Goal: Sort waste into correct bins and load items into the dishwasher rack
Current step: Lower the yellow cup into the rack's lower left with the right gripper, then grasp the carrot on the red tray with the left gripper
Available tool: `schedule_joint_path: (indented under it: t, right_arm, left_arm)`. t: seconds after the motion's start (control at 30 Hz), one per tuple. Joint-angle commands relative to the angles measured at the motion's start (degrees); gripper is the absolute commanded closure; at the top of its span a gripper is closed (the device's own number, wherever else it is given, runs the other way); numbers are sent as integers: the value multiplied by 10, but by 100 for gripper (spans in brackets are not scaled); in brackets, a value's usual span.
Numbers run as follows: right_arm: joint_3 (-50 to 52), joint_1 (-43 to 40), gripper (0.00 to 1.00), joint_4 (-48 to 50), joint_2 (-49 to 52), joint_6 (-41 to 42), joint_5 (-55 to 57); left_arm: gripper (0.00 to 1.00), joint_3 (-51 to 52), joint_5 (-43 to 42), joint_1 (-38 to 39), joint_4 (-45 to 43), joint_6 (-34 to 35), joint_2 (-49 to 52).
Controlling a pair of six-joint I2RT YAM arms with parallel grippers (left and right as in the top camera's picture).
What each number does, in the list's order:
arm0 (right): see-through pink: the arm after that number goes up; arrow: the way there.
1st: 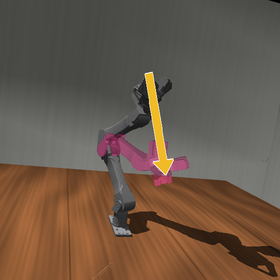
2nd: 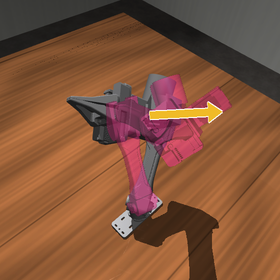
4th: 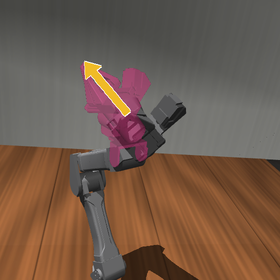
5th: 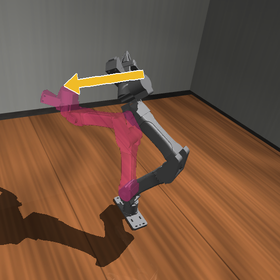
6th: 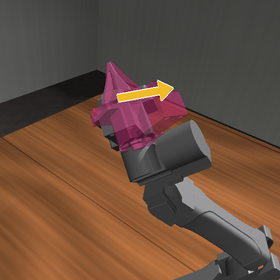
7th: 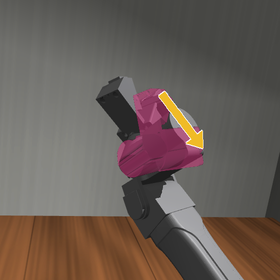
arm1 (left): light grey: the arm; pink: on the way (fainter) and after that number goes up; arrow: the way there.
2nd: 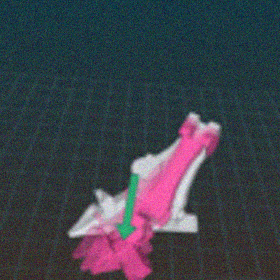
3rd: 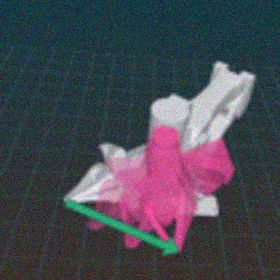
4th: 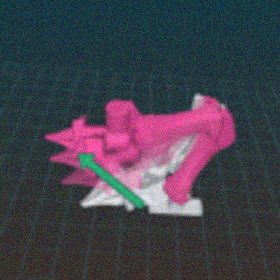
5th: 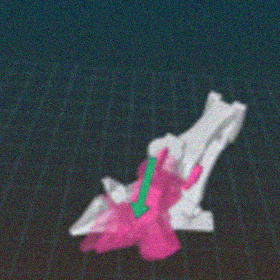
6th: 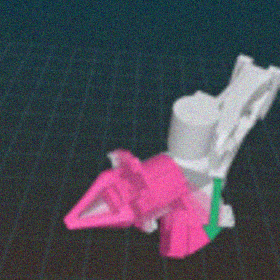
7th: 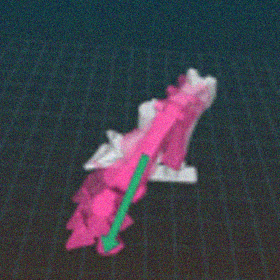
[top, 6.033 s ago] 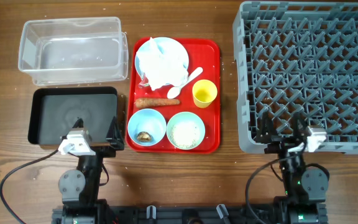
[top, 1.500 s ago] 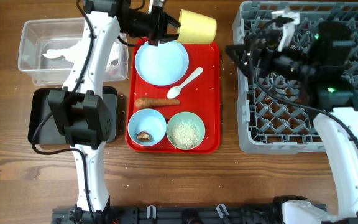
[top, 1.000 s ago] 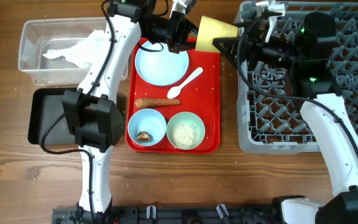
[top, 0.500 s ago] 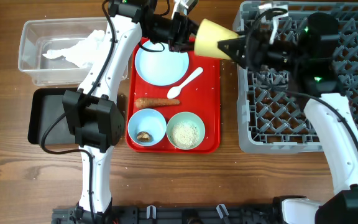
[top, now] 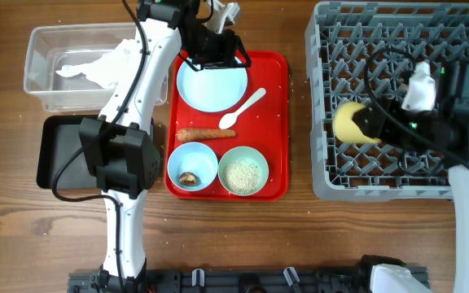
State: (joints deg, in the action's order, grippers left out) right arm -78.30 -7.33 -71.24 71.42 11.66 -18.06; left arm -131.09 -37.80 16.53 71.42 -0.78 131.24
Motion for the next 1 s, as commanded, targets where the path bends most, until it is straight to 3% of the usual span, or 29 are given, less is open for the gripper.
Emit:
schedule_joint_path:
  t: [0.0, 0.37, 0.4, 0.47, 0.53, 0.7, 0.97]
  right_arm:
    - [-10, -1, 66, -78, 11, 8, 130]
    - [38, 87, 64, -61, 172, 55, 160]
    - [38, 94, 60, -61, 186, 55, 160]
    - [38, 104, 35, -62, 210, 55, 162]
    - [38, 105, 25, -58, 218, 54, 160]
    - [-9, 104, 21, -56, 209, 54, 135]
    - [-135, 163, 20, -59, 180, 35, 70]
  left_arm:
    - [59, -10, 85, -2, -1, -1, -11]
    - [57, -10, 195, -2, 15, -1, -11]
    - [57, -10, 195, -2, 16, -1, -11]
    - [51, -10, 195, -2, 17, -1, -11]
    - [47, -10, 195, -2, 17, -1, -11]
    - [46, -10, 194, -2, 28, -1, -15]
    - [44, -10, 195, -3, 148, -1, -118]
